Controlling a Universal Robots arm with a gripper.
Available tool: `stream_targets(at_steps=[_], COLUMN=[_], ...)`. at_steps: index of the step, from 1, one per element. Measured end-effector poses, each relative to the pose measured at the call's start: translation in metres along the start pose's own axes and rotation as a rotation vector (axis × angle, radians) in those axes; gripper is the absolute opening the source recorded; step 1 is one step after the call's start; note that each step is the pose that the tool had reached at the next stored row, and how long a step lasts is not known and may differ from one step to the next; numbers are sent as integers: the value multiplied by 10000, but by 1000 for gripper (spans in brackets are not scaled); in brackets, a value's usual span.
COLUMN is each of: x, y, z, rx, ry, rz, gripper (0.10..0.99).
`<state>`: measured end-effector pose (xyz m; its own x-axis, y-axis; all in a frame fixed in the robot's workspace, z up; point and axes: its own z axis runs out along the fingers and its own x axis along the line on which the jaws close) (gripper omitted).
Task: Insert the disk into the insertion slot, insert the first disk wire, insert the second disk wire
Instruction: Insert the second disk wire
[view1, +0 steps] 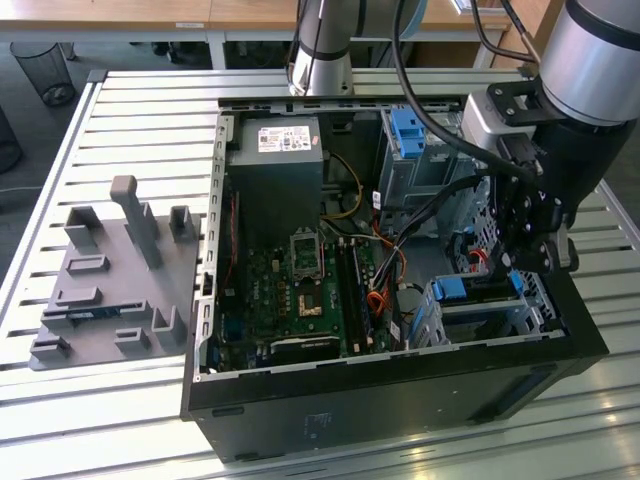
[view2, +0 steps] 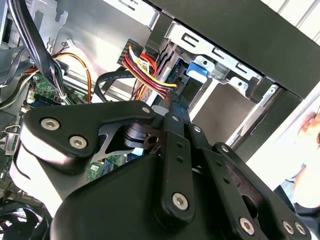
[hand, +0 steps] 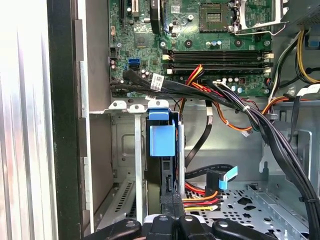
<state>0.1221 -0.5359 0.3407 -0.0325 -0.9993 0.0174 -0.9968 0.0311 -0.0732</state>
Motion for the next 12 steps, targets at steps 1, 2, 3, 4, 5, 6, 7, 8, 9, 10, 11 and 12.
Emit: stream_targets(at_steps=[1, 2, 3, 4, 5, 6, 7, 8, 9, 10, 11, 12], x=[0, 0, 0, 0, 1, 1, 1, 0, 0, 1, 1, 1], y=[0, 0, 0, -1, -1, -1, -1, -2, -2, -2, -2, -2], z=[-1, -4, -5, -10, -15, -17, -20, -21, -22, -25, -27, -28], rx=[0, 0, 0, 0, 0, 0, 0, 0, 0, 0, 0, 0], ry=[0, 1, 2, 5, 5, 2, 1, 1, 0, 2, 3, 3], rz=[0, 0, 1, 2, 2, 3, 5, 6, 8, 11, 15, 19], gripper=[106, 106, 106, 106, 106, 106, 106, 106, 106, 106, 106, 106])
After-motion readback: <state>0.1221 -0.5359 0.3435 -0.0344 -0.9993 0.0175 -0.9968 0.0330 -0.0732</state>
